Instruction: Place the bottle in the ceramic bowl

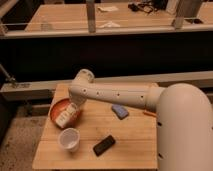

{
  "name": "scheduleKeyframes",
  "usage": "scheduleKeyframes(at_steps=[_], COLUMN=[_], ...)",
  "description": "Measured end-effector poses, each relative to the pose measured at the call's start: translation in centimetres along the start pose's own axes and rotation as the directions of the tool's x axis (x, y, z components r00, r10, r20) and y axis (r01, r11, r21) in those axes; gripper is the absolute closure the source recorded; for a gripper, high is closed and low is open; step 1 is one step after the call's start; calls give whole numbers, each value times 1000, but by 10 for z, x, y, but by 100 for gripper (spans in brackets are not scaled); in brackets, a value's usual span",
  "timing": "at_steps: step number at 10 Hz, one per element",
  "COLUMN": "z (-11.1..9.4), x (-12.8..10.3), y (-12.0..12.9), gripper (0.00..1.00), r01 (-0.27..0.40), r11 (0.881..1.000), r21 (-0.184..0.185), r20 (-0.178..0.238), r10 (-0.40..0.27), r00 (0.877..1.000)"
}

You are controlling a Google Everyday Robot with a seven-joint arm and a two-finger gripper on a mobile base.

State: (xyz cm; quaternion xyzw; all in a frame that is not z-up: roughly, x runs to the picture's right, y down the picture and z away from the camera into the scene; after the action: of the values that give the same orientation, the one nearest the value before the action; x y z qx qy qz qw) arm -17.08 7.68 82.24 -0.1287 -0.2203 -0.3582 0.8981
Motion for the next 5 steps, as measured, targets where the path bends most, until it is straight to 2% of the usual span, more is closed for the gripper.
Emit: scheduleKeyframes(at_steps=[5], z=[1], x=[0], y=[0], gripper=[86], r01=[10], r11=[1000], r21=[1], r20=[0], r10=[-10], r00=[1000])
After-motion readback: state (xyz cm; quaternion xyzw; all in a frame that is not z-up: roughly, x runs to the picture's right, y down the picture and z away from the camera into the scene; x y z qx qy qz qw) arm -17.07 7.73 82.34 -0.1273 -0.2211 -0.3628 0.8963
